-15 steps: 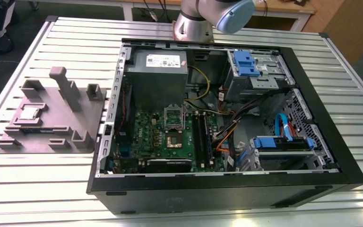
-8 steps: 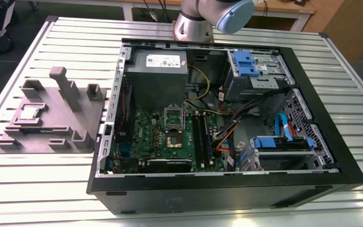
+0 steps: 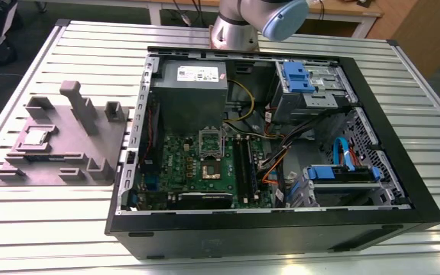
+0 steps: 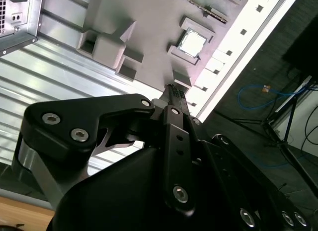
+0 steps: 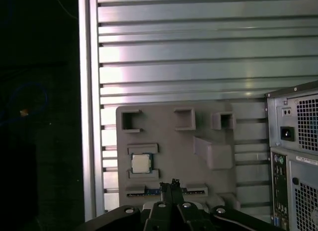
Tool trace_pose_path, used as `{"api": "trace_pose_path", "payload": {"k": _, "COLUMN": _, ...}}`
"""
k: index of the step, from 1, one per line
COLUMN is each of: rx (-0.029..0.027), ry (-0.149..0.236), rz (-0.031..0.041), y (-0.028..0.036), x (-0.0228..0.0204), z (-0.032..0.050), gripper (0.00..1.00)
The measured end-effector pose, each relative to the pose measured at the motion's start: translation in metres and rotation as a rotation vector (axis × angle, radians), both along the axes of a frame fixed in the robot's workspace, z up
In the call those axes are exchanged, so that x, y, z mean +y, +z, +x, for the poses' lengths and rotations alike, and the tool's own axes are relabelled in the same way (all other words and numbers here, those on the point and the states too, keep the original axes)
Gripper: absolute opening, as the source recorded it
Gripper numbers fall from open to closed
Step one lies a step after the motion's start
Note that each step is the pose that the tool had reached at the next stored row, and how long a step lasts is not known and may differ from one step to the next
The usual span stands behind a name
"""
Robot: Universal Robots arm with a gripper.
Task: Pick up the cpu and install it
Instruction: 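Reach for the cpu, then pick up the cpu and move it towards the insertion slot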
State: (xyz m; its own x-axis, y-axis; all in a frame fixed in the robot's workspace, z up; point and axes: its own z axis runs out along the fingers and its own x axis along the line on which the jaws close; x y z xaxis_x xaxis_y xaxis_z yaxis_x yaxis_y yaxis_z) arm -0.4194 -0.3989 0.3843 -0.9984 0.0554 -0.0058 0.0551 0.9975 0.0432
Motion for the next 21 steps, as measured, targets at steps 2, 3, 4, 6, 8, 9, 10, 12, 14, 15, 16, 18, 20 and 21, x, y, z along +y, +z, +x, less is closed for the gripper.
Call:
{"api": "trace_pose_path", "payload": {"k": 2, "rx": 0.0014, "ry": 0.022, "rz": -0.0002, "y": -0.0012, "x": 0.0, "z": -0.0003, "gripper": 0.1}}
{"api": "trace_pose_path", "payload": {"k": 3, "rx": 0.0017, "ry": 0.027, "rz": -0.0003, "y": -0.0018, "x": -0.0001, "z": -0.0017, "gripper": 0.1}}
{"api": "trace_pose_path", "payload": {"k": 4, "rx": 0.0017, "ry": 0.03, "rz": -0.0002, "y": -0.0025, "x": -0.0001, "z": -0.0041, "gripper": 0.1}}
{"api": "trace_pose_path", "payload": {"k": 6, "rx": 0.0016, "ry": 0.03, "rz": -0.0001, "y": -0.0036, "x": 0.0, "z": -0.0126, "gripper": 0.1}}
{"api": "trace_pose_path", "payload": {"k": 8, "rx": 0.0016, "ry": 0.03, "rz": -0.0001, "y": -0.0046, "x": 0.0, "z": -0.0219, "gripper": 0.1}}
{"api": "trace_pose_path", "payload": {"k": 9, "rx": 0.0016, "ry": 0.031, "rz": -0.0001, "y": -0.0052, "x": 0.0, "z": -0.0265, "gripper": 0.1}}
{"api": "trace_pose_path", "payload": {"k": 10, "rx": 0.0014, "ry": 0.031, "rz": 0.0, "y": -0.0058, "x": 0.0, "z": -0.0308, "gripper": 0.1}}
{"api": "trace_pose_path", "payload": {"k": 12, "rx": 0.0016, "ry": 0.032, "rz": -0.0002, "y": -0.0067, "x": 0.0, "z": -0.0377, "gripper": 0.1}}
{"api": "trace_pose_path", "payload": {"k": 14, "rx": 0.0015, "ry": 0.033, "rz": -0.0001, "y": -0.0073, "x": 0.0, "z": -0.041, "gripper": 0.1}}
{"api": "trace_pose_path", "payload": {"k": 15, "rx": 0.0015, "ry": 0.033, "rz": -0.0001, "y": -0.0073, "x": -0.0001, "z": -0.0409, "gripper": 0.1}}
{"api": "trace_pose_path", "payload": {"k": 16, "rx": 0.0015, "ry": 0.033, "rz": -0.0001, "y": -0.0073, "x": 0.0, "z": -0.0409, "gripper": 0.1}}
{"api": "trace_pose_path", "payload": {"k": 18, "rx": 0.0015, "ry": 0.034, "rz": -0.0001, "y": -0.0073, "x": 0.0, "z": -0.041, "gripper": 0.1}}
{"api": "trace_pose_path", "payload": {"k": 20, "rx": 0.0015, "ry": 0.035, "rz": -0.0001, "y": -0.0073, "x": 0.0, "z": -0.041, "gripper": 0.1}}
{"api": "trace_pose_path", "payload": {"k": 21, "rx": 0.0015, "ry": 0.035, "rz": -0.0001, "y": -0.0073, "x": 0.0, "z": -0.041, "gripper": 0.1}}
